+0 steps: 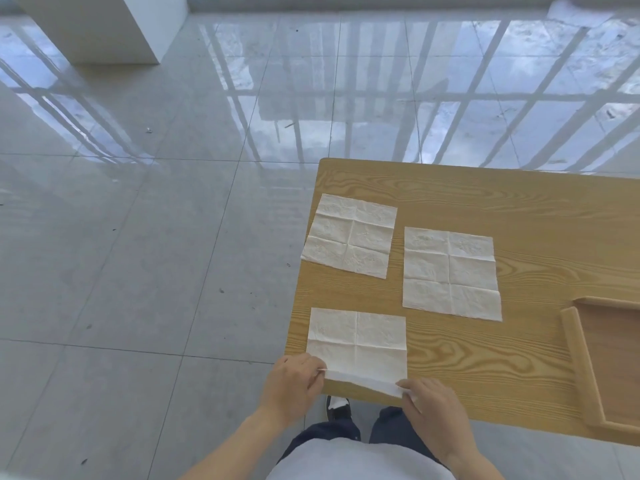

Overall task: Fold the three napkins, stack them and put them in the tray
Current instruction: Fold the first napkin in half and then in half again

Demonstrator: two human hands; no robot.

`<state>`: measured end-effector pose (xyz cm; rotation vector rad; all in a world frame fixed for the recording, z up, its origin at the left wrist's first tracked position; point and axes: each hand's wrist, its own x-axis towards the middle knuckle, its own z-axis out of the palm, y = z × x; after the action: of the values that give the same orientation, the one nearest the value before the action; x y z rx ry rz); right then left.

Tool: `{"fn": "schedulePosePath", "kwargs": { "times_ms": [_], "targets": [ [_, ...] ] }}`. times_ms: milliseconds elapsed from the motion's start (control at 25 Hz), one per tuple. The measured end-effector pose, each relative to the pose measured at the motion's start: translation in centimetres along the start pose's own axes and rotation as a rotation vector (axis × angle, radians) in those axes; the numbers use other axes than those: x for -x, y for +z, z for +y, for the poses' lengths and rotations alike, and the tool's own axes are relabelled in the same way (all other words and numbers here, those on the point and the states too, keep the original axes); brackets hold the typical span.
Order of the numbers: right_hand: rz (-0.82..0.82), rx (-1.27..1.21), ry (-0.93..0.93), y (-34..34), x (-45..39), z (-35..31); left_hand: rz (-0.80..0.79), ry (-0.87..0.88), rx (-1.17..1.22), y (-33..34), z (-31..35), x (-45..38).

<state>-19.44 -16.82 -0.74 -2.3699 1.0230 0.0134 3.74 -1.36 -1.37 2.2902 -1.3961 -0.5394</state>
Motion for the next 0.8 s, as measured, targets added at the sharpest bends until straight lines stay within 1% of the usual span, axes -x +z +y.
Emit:
{"fn": "schedulePosePath", "kwargs": {
  "times_ms": [120, 240, 400, 480, 520, 640, 720, 800],
  "targets": [
    [0.034, -0.143, 0.112, -0.9, -1.2, 0.0, 0.001, -0.126, 0.122, -0.2, 0.0, -1.3],
    [0.032, -0.186, 0.161, -1.3, -2.9, 0.2, -0.020, -0.228, 0.169, -0.2, 0.1, -2.6],
    [-0.011, -0.169, 0.194, -1.0, -4.9, 0.5, -0.074, -0.301, 0.171, 0.1, 0.1, -3.5],
    [-0.035, -0.103, 0.199, -0.7, -5.5, 0.6, -0.075, -0.337, 0.157, 0.3, 0.2, -3.7],
    [-0.021, -0.042, 0.192, -0.5, -5.6, 0.5, -0.066, -0.348, 0.140, 0.5, 0.3, -3.7],
    [0.050, 0.130, 0.131, -0.1, -5.1, 0.5, -0.020, -0.309, 0.018, 0.8, 0.6, -3.2],
    [0.044, 0.187, 0.055, 0.4, -4.3, 0.4, -0.006, -0.242, -0.078, 1.0, 0.7, -2.8],
    [0.049, 0.204, -0.009, 0.8, -3.8, 0.6, -0.001, -0.191, -0.124, 1.3, 0.8, -2.6]
  ]
}}
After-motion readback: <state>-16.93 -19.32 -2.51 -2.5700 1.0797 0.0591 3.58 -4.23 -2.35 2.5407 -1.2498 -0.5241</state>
